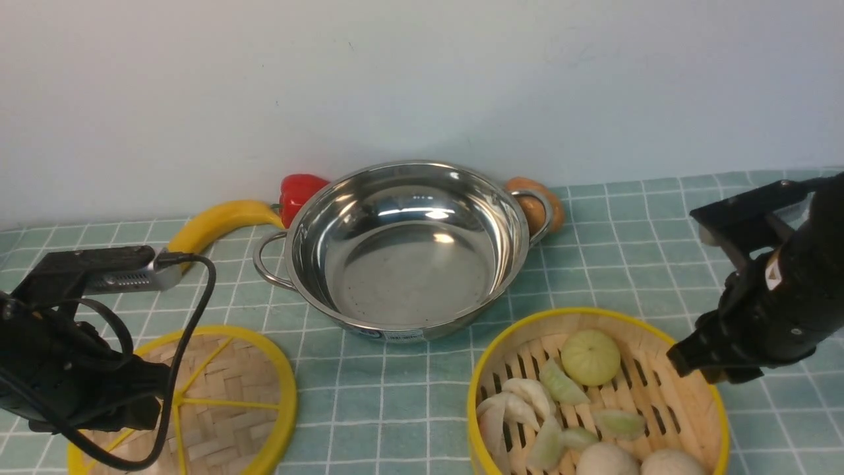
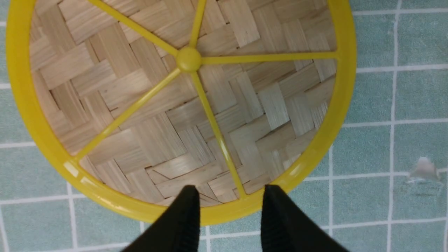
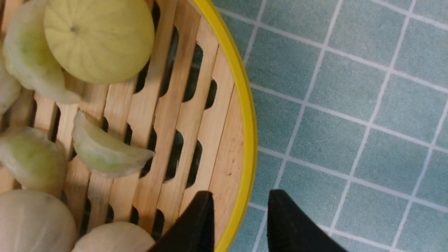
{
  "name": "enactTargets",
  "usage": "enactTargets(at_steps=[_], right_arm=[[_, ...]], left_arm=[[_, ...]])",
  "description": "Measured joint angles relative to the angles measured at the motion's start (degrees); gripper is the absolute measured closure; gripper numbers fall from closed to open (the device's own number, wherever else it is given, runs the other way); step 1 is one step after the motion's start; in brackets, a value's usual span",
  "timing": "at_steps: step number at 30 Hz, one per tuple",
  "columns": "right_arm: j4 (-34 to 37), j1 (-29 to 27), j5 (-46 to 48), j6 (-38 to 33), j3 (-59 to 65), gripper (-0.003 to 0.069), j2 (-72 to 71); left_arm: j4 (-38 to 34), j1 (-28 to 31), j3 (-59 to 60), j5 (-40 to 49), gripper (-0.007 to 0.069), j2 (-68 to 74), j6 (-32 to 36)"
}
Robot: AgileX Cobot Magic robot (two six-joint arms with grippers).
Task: Place the steamer in the pot on the blue tablecloth, and put the lid on the steamer.
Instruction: 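Reach for and grasp the rim of the bamboo steamer holding the buns with the right gripper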
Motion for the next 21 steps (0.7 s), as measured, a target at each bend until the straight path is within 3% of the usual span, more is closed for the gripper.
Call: enactTargets(at_steps=[17, 21], right_arm=[[0.2, -1.7, -5.2, -1.1, 0.0, 0.0420, 10.2], [0.3, -1.7, -6.4, -1.1, 0.0, 0.0473, 11.7]], left_arm=[[0.0, 0.0, 0.0, -0.1, 0.0382, 0.0, 0.0], [0.1, 0.0, 0.0, -0.1, 0.0382, 0.0, 0.0]])
